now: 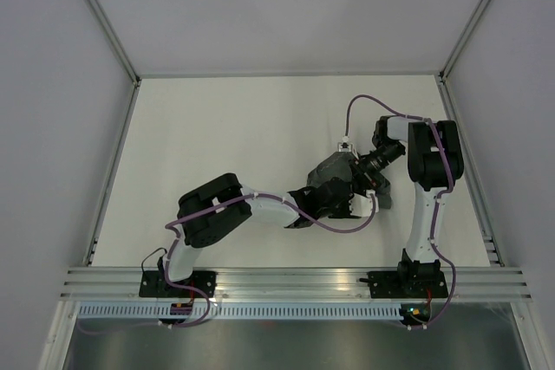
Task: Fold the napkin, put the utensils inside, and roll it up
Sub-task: Roll the napkin with the utensil
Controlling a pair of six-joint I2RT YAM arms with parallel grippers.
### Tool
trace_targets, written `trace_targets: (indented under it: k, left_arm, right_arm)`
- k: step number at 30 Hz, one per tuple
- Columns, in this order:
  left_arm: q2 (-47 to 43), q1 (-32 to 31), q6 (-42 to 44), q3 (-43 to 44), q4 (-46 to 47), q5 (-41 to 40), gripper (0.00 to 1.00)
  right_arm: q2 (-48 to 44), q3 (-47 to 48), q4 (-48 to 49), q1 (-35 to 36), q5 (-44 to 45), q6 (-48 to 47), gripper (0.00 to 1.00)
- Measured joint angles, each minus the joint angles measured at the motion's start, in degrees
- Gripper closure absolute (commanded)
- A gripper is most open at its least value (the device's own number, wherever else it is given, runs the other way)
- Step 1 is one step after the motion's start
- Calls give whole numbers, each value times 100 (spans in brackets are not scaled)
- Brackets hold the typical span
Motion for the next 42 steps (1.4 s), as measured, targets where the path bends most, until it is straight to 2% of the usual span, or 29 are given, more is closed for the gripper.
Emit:
trace_targets:
  k: [3, 6, 7, 10, 13, 18, 21, 32, 37, 42]
  left_arm:
    - [20, -2, 7, 2, 35, 4, 47]
    - [61, 2, 13, 2, 39, 9, 65]
    - [72, 7, 13, 2, 44, 9, 76]
    - [79, 31, 44, 2, 17, 74, 88]
    - [74, 55, 46, 35, -17, 177, 94]
    - [68, 122, 35, 90, -120, 442, 98]
    - [44, 179, 0, 92, -146, 608, 98]
    - [-72, 468, -334, 166, -518, 1504, 98]
    - [42, 741, -619, 660, -1327, 2229, 98]
    - [354, 1211, -1043, 1211, -1917, 3416, 98]
  right_arm:
    - [0, 0, 37, 20, 2, 111, 75]
    - [-7, -4, 98, 42, 24, 282, 73]
    - [-24, -11, 125, 50, 42, 354, 71]
    - [-212, -136, 380, 85, 131, 634, 64]
    - [-573, -334, 748, 114, 323, 920, 53]
    - [-1362, -826, 1574, 160, 713, 1458, 38]
    - [-1720, -1038, 1991, 168, 914, 1698, 32]
    - [-3167, -1316, 3405, -44, 1379, 2610, 29]
    - [-4398, -2218, 4529, -238, 1722, 3134, 26]
    - [-5635, -3108, 5320, -223, 1880, 3268, 25]
